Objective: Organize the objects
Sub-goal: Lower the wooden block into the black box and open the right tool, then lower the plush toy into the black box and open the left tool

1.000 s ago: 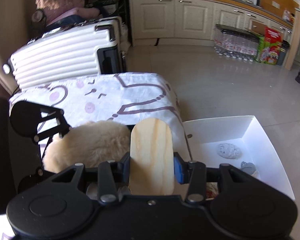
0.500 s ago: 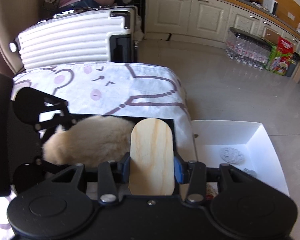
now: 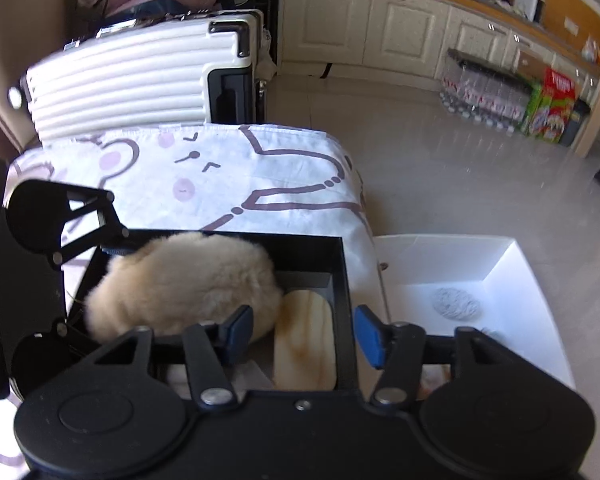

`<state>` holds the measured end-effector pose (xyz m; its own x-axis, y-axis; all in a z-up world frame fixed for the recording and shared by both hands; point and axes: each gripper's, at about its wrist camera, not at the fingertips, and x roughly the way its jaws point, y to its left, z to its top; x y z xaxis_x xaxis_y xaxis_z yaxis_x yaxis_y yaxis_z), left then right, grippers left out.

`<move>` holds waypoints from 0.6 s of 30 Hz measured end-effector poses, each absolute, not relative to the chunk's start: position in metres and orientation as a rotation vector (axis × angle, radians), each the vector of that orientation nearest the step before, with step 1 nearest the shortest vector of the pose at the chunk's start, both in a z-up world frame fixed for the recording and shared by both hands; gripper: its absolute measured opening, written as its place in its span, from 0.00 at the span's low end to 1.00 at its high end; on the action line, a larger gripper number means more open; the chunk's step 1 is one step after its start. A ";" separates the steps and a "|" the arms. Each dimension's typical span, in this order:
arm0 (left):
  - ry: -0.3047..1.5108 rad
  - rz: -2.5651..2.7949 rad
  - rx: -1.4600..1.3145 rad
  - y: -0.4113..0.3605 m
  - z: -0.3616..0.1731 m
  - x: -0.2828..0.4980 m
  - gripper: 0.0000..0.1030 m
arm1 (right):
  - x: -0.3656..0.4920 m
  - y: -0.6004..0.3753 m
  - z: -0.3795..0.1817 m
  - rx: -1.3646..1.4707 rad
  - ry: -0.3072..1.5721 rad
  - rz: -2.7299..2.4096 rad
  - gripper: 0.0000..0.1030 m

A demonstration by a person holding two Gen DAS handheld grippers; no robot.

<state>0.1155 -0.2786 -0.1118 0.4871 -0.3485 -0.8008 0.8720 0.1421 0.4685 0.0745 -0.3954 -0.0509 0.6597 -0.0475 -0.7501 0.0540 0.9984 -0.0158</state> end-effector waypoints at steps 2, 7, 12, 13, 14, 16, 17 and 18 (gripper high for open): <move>0.616 -0.950 1.055 -0.276 -0.106 0.117 0.69 | 0.073 -0.397 -0.049 0.026 0.845 -0.066 0.51; 0.671 -0.923 0.931 -0.270 -0.091 0.121 0.70 | 0.071 -0.399 -0.044 0.083 0.845 -0.069 0.51; 0.717 -0.889 0.803 -0.260 -0.077 0.121 0.71 | 0.066 -0.397 -0.038 0.103 0.850 -0.083 0.50; 0.728 -0.880 0.773 -0.258 -0.074 0.120 0.71 | 0.065 -0.396 -0.036 0.108 0.852 -0.088 0.50; 0.737 -0.871 0.744 -0.256 -0.071 0.120 0.72 | 0.064 -0.397 -0.034 0.114 0.853 -0.093 0.50; 0.768 -0.849 0.667 -0.250 -0.064 0.121 0.72 | 0.062 -0.397 -0.031 0.128 0.855 -0.106 0.50; 0.783 -0.837 0.631 -0.247 -0.060 0.122 0.72 | 0.061 -0.396 -0.029 0.135 0.858 -0.114 0.50; 0.797 -0.822 0.590 -0.243 -0.057 0.122 0.72 | 0.060 -0.396 -0.028 0.137 0.861 -0.118 0.50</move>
